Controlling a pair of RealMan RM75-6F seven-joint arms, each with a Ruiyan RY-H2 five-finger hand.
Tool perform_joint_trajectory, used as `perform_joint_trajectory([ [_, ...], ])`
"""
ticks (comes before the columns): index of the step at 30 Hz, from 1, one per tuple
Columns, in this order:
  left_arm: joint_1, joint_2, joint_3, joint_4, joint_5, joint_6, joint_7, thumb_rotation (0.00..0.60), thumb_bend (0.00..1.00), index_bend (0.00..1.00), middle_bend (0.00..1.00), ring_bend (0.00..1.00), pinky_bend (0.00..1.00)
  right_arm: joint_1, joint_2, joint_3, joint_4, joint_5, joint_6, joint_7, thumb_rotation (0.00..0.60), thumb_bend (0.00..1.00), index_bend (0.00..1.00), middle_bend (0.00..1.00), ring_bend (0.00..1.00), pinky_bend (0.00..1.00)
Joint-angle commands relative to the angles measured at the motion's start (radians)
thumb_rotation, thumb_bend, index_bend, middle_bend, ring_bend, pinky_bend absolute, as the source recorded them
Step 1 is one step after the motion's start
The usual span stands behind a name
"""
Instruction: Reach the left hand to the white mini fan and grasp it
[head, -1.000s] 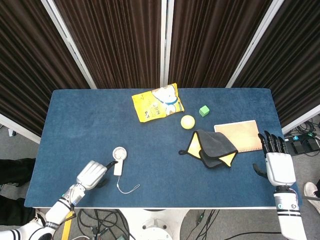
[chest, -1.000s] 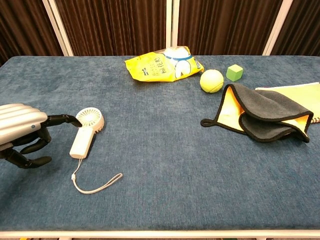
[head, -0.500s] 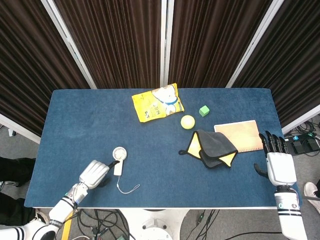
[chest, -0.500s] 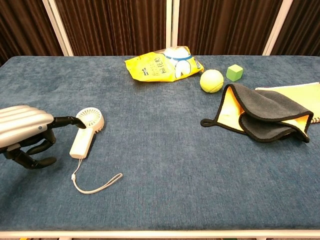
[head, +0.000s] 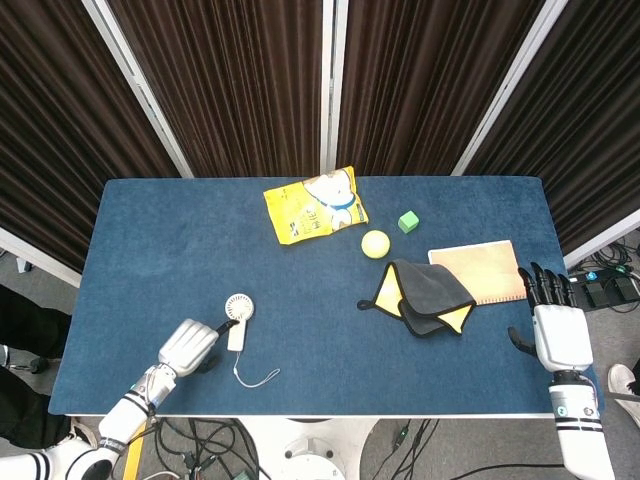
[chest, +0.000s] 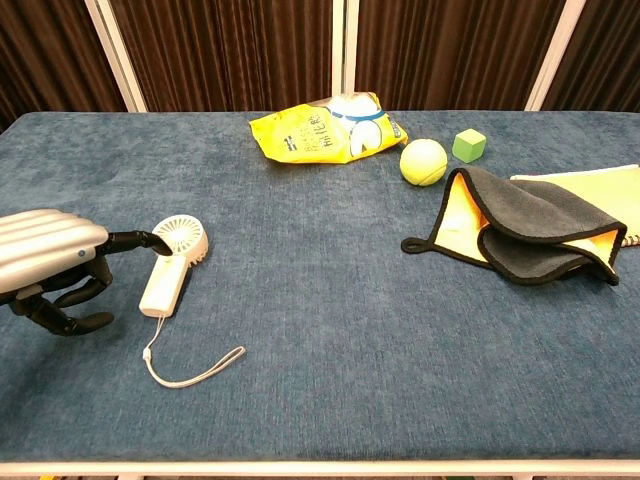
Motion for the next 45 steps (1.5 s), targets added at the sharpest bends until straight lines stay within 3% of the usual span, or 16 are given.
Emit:
perform_joint_trajectory([
  [1, -0.002, -0.001, 0.002, 0.002, -0.004, -0.003, -0.001, 0.600, 0.35, 0.15, 0.83, 0.85, 0.86, 0.000, 0.000, 0.000, 0.001, 0.001, -0.001, 0.000, 0.600, 0.15, 0.00, 0.00, 0.00, 0.00],
  [33, -0.017, -0.027, 0.017, 0.041, -0.043, -0.040, -0.031, 0.600, 0.35, 0.16, 0.83, 0.85, 0.86, 0.007, -0.006, -0.004, 0.009, 0.008, -0.010, -0.002, 0.600, 0.15, 0.00, 0.00, 0.00, 0.00],
  [45, -0.004, 0.023, -0.008, -0.015, -0.009, 0.044, -0.062, 0.600, 0.35, 0.16, 0.83, 0.85, 0.86, 0.005, 0.000, -0.002, 0.003, 0.002, -0.001, 0.003, 0.600, 0.15, 0.00, 0.00, 0.00, 0.00],
])
